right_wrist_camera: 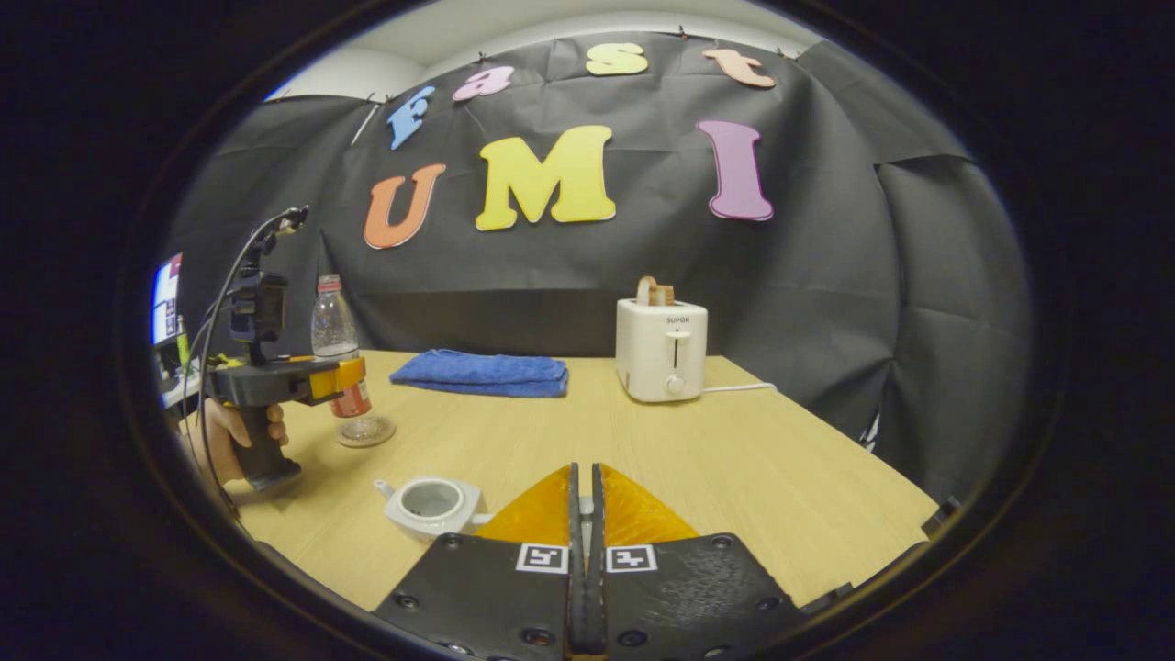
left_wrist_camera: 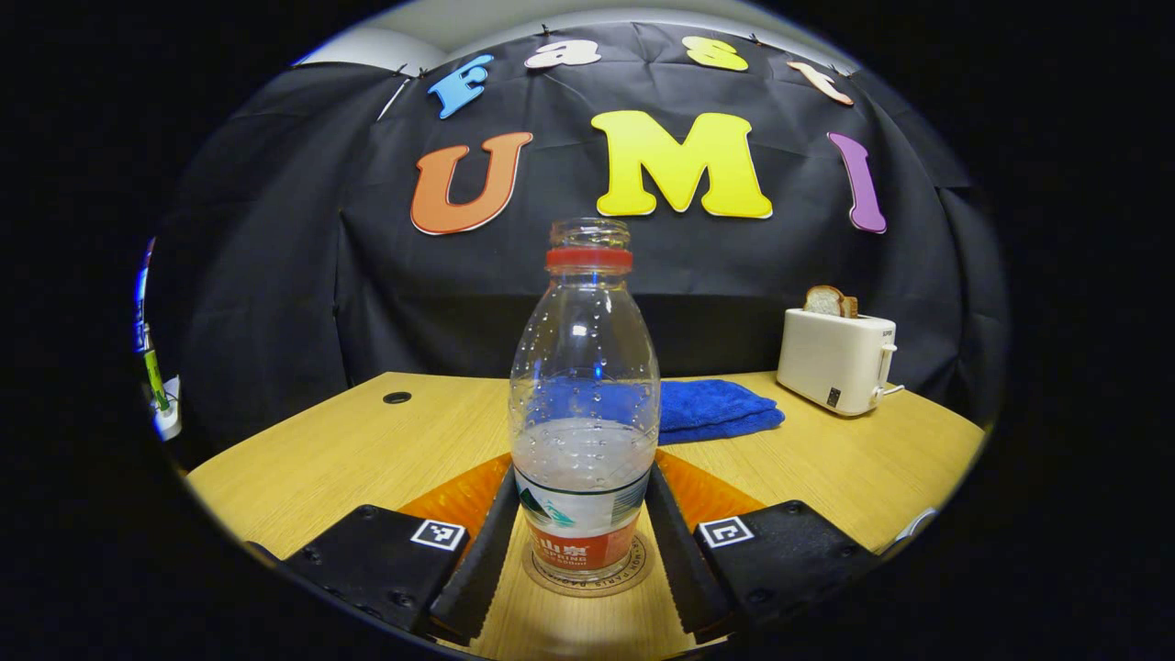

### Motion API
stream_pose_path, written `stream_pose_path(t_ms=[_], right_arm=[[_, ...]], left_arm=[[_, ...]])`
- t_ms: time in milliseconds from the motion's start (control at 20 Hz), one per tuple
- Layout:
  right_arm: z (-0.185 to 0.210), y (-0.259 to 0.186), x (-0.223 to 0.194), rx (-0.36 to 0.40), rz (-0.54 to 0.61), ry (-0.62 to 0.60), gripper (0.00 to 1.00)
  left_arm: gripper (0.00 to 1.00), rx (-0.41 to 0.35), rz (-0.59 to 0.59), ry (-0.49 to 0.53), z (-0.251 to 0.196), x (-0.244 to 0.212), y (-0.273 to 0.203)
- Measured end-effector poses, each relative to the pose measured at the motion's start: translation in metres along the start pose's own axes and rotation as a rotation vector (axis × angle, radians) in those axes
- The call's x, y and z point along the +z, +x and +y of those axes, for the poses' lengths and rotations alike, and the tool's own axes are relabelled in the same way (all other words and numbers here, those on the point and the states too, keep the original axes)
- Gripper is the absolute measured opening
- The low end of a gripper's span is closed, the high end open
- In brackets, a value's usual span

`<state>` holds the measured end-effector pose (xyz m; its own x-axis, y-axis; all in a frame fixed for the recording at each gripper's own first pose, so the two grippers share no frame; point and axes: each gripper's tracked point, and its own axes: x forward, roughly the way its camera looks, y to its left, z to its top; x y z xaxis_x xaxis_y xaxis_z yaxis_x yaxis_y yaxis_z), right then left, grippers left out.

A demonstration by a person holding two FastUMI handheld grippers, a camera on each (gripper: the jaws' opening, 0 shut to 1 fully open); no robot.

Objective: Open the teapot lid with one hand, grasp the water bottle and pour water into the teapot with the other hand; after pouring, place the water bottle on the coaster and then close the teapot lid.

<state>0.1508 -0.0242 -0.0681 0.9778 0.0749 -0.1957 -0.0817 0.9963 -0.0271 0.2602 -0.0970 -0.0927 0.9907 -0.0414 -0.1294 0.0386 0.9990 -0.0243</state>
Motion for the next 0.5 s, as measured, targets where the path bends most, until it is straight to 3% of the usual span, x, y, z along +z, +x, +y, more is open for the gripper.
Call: stream_pose_path(t_ms=[500], right_arm=[[-0.0022, -0.0067, -0.0001, -0.006, -0.001, 0.001, 0.0]], left_arm=[[0.85, 0.014, -0.019, 0.035, 0.0011, 0.0058, -0.0013]])
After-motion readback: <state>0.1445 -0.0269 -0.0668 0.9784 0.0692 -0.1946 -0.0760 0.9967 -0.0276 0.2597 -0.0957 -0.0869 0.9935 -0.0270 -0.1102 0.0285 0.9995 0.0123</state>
